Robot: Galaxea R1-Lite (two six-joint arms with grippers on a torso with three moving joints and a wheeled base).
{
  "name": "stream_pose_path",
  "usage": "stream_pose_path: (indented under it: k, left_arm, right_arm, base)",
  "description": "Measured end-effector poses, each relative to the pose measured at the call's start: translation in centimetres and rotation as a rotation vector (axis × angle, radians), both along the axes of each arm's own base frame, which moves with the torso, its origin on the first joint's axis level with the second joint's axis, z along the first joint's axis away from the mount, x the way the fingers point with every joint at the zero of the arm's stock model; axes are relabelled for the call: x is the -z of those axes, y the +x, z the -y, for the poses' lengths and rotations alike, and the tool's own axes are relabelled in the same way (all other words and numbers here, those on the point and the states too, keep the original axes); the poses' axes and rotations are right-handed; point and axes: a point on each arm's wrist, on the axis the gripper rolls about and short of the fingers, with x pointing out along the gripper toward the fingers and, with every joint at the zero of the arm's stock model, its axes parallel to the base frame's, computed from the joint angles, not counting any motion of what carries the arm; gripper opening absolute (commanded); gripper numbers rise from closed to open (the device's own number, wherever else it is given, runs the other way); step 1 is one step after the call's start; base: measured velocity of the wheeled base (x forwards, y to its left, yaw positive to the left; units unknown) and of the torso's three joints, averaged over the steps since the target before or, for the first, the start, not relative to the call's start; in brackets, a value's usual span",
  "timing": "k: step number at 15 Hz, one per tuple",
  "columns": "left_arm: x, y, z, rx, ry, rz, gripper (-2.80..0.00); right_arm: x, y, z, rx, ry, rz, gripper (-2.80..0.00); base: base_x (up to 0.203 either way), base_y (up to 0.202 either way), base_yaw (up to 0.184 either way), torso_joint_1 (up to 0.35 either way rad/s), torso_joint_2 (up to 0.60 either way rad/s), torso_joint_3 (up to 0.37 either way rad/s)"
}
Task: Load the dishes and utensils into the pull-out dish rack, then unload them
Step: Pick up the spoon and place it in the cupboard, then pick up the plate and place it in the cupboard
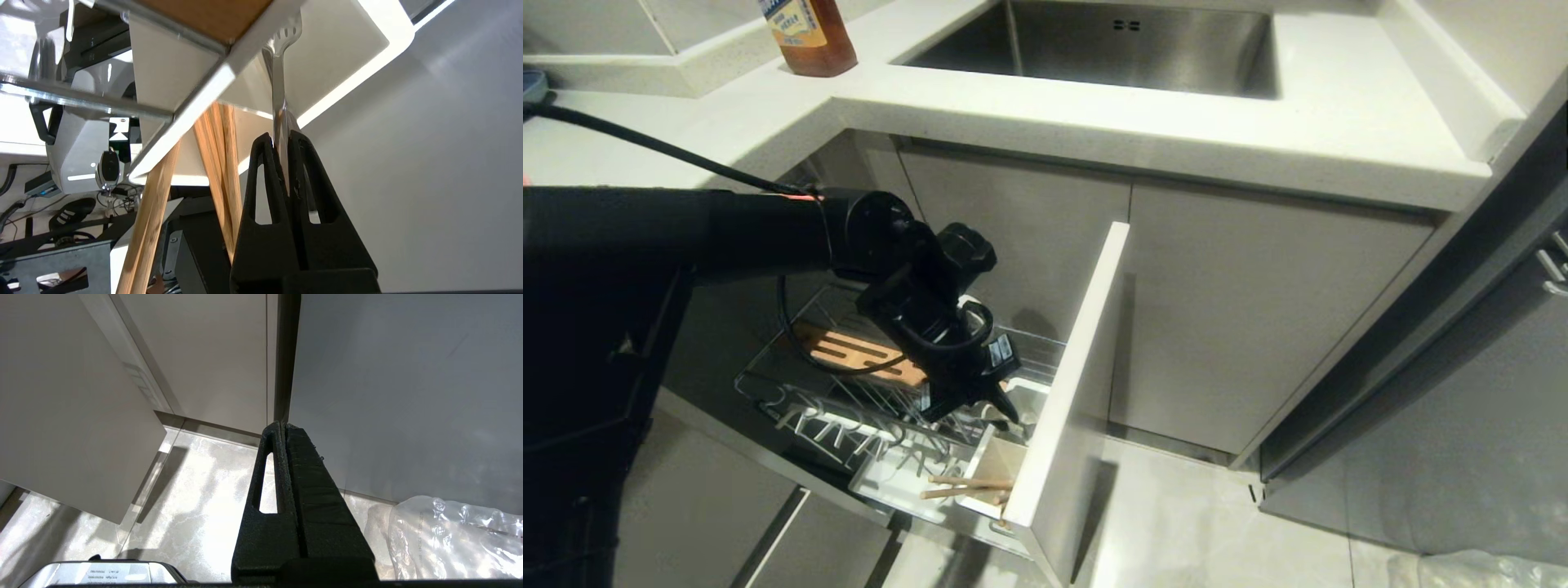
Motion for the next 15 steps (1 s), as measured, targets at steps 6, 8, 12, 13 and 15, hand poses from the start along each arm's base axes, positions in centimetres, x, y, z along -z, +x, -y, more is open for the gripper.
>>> stream_pose_path:
  k: [6,8,12,13,15]
  left_arm:
    - [0.8,0.6,0.2,-0.005,0.018,-0.013,0.0]
    - [0.5,0.6,0.2,-0.008,0.017,-0.003,0.0]
    - [-1.3,-0.4,-0.3,-0.035,0.02,0.018,0.0]
    - [-1.9,-0.8,-0.4,-0.036,0.015,0.026,0.0]
    - [-3.4,-1.8,-0.8,-0.037,0.003,0.054,0.0]
  right_arm:
    - [0.0,0.0,0.0,0.0,0.0,0.0,-2.8]
    - [0.0,0.0,0.0,0.0,0.0,0.0,-2.8]
    - [0.0,0.0,0.0,0.0,0.0,0.0,-2.8]
    - [0.0,0.0,0.0,0.0,0.0,0.0,-2.8]
    - [0.0,0.0,0.0,0.0,0.0,0.0,-2.8]
  base:
    - [0.0,0.0,0.0,0.0,0.0,0.0]
    - [0.0,0.0,0.0,0.0,0.0,0.0]
    - [0.0,0.0,0.0,0.0,0.0,0.0]
    - [0.0,0.0,0.0,0.0,0.0,0.0]
    - [0.0,0.0,0.0,0.0,0.0,0.0]
